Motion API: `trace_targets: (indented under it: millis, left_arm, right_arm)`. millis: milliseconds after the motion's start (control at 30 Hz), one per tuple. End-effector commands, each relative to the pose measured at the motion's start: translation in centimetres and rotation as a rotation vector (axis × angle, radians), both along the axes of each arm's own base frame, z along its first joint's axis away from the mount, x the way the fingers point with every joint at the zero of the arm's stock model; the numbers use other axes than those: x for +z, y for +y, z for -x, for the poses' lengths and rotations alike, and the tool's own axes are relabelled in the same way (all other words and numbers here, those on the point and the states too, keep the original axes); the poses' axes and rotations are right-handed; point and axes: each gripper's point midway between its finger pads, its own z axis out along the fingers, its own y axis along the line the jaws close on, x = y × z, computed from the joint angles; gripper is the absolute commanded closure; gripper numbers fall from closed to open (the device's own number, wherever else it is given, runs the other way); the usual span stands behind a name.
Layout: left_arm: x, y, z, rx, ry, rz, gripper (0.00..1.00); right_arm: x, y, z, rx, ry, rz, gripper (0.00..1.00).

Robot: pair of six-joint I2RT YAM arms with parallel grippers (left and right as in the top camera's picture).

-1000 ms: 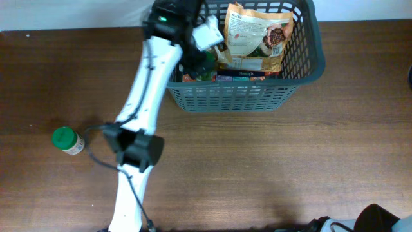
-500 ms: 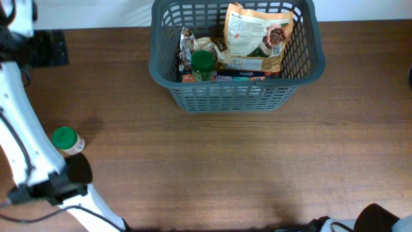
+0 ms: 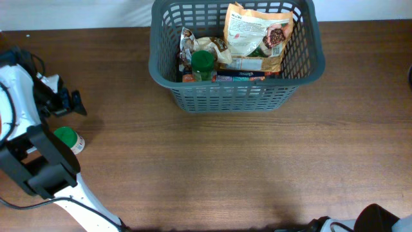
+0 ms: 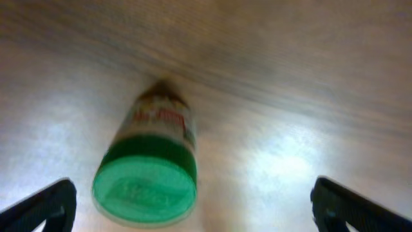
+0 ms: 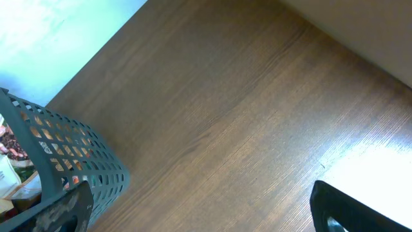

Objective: Pack container
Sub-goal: 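Move the left gripper down onto the front green-lidded jar, then grip the jar lid with the left gripper and lift it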

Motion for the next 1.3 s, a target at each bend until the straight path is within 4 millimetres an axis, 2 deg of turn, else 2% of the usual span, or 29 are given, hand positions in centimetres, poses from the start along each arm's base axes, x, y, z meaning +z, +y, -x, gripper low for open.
trace_targets:
  millis: [0, 167, 467, 733, 933, 1067, 1200, 1233, 1267]
  left_arm:
    - [-2.0, 0.8, 1.4, 0.014, 0.054, -0.042, 0.0]
    - [-3.6, 1.4, 3.6, 0.019, 0.14, -0.07, 0.04]
    - [-4.8, 1.6, 5.2, 0.071, 0.179, -0.056, 0.05]
    - [-6.9, 1.4, 5.7, 0.077, 0.184, -0.055, 0.11]
    - [-7.6, 1.4, 5.6, 0.078, 0.174, -0.06, 0.37]
    - [-7.6, 1.5, 5.6, 0.08, 0.174, -0.06, 0.38]
    - [-7.6, 1.4, 5.5, 0.081, 0.171, -0.055, 0.46]
    - [-7.6, 1.3, 5.5, 0.082, 0.169, -0.051, 0.51]
    - [-7.6, 1.2, 5.4, 0.082, 0.167, -0.045, 0.63]
  right_arm:
    - [-0.1, 0.0, 0.1, -0.007, -0.002, -0.014, 0.01]
    - [-0.1, 0.0, 0.1, -0.007, -0.002, -0.014, 0.01]
    - [-0.1, 0.0, 0.1, -0.007, -0.002, -0.014, 0.01]
    - [-0.1, 0.0, 0.1, -0.007, -0.002, -0.014, 0.01]
    - [-0.1, 0.0, 0.1, -0.007, -0.002, -0.014, 0.01]
    - [-0.1, 0.0, 0.1, -0.007, -0.002, -0.014, 0.01]
    - [-0.1, 0.0, 0.1, -0.007, -0.002, -0.014, 0.01]
    - [-0.1, 0.0, 0.1, -0.007, -0.002, -0.014, 0.01]
    - [-0.1, 0.0, 0.1, -0.007, -0.002, -0.014, 0.01]
